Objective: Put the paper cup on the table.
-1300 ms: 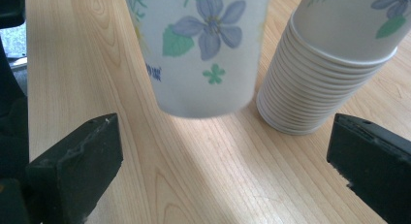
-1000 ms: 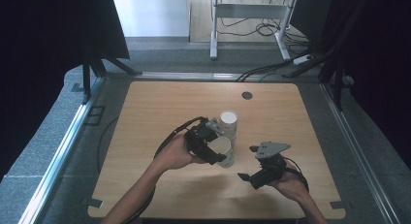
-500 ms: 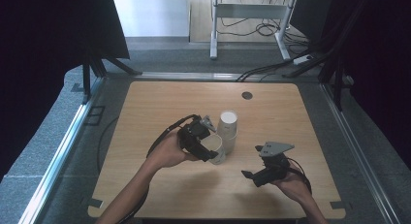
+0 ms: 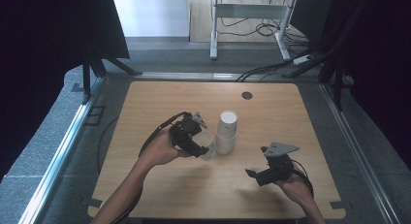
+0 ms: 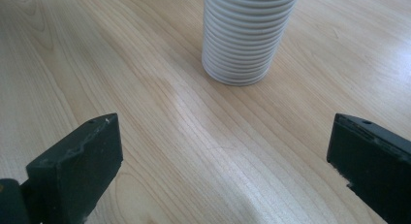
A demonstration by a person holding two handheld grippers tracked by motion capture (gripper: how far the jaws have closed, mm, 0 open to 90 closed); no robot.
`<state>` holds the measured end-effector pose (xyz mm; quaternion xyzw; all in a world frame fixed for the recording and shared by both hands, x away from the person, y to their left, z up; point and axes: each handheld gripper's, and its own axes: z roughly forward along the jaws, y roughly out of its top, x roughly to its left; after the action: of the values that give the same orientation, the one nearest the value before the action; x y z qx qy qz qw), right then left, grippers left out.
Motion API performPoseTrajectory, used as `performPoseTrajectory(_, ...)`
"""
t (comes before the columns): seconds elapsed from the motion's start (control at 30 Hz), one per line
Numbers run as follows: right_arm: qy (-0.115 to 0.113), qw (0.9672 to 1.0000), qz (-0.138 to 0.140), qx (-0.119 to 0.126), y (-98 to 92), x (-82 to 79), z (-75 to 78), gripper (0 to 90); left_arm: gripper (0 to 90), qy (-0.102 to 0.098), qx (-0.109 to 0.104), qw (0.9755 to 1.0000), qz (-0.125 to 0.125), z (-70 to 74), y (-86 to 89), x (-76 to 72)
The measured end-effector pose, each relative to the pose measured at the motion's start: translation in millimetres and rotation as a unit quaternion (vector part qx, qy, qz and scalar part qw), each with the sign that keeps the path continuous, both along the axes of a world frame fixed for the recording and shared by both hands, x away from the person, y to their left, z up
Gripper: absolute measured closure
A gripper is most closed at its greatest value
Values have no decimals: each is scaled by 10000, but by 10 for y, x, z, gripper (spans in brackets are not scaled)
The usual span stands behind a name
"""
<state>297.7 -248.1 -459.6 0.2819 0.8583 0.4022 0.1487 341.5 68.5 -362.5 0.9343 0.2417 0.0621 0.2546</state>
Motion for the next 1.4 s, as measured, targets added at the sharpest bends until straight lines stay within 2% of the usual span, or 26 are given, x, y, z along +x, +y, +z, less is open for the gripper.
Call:
performPoseTrajectory(0.27,3,9999,-148,43,-59,-16,-68,0,306,-27,133,9996,235,-12,115,59)
performPoseTrajectory(0.63,41,9996,-225,-138,-103,-56,-146,3,306,-57,295,9981,537,-5,256,147)
performPoseTrajectory(0.9,93,9995,-246,-166,-122,-87,-214,10,306,-51,392,9957,832,-26,398,227)
performPoseTrajectory(1.13,90,9990,-273,-351,-139,-101,-257,13,305,-26,483,9932,1058,-50,507,300)
performPoseTrajectory(1.4,216,9988,-325,-286,-193,-93,-280,0,301,52,705,9895,1257,-159,624,400)
